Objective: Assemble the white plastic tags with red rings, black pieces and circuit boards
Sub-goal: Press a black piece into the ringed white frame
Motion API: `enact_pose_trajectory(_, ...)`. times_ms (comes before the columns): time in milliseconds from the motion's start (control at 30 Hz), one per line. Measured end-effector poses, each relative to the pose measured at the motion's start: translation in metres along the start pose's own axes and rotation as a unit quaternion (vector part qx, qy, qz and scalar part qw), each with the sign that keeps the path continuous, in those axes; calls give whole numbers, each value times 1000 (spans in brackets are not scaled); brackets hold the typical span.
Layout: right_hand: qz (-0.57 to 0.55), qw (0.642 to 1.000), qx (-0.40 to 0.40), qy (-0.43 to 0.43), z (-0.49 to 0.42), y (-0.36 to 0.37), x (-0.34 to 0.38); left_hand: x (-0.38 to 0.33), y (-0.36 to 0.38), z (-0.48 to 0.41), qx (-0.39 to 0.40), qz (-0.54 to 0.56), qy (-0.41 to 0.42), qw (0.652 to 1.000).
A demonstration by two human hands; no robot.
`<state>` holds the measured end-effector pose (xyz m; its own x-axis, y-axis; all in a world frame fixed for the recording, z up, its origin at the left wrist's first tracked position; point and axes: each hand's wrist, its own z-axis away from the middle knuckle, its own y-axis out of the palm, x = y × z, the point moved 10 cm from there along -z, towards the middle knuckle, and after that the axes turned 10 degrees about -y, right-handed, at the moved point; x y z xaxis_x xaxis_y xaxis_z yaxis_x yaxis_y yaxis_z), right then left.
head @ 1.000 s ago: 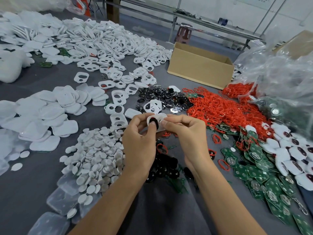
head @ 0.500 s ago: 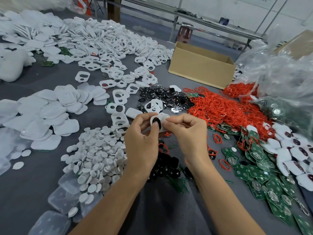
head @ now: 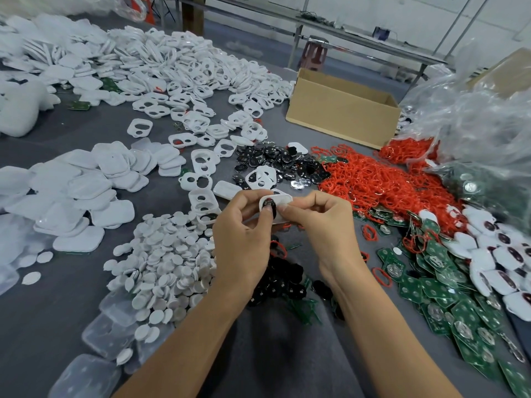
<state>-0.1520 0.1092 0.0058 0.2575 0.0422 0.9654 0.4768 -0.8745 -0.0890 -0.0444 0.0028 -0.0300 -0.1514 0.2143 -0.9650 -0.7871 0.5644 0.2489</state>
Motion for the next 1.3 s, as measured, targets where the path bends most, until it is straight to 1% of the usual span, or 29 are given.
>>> enact_pose_trajectory(200,-26,999,14,15,-2,0,-2,-1,3,0,23,23,-15,999)
enact_pose_trajectory(300,6,999,53,2,-4,6,-1,-1,5,1,37,34,-29,998)
enact_pose_trajectory(400,23,996,89,0,-3,14,-1,1,5,1,35,28,-39,998)
enact_pose_trajectory(467,15,993,112,11,-3,16,-2,3,3,0,32,37,-53,997)
enact_pose_trajectory(567,-3,988,154,30,-3,16,-4,7,4,0,42,80,-84,992)
enact_pose_trajectory(700,-25,982,183,43,-2,16,-4,6,4,-1,45,84,-88,992)
enact_pose_trajectory(900,32,986,160,22,-6,13,-5,8,6,0,58,67,-87,992)
enact_pose_trajectory(1000,37,987,150,30,-6,11,-7,10,10,2,73,64,-96,991)
enact_pose_trajectory(1167,36,987,147,44,-6,10,-10,13,10,1,77,65,-110,989)
enact_pose_trajectory(1233,24,988,143,50,-8,8,-10,13,13,2,93,75,-117,986)
enact_pose_trajectory(1300,12,989,138,57,-11,3,-11,13,20,4,127,87,-128,980)
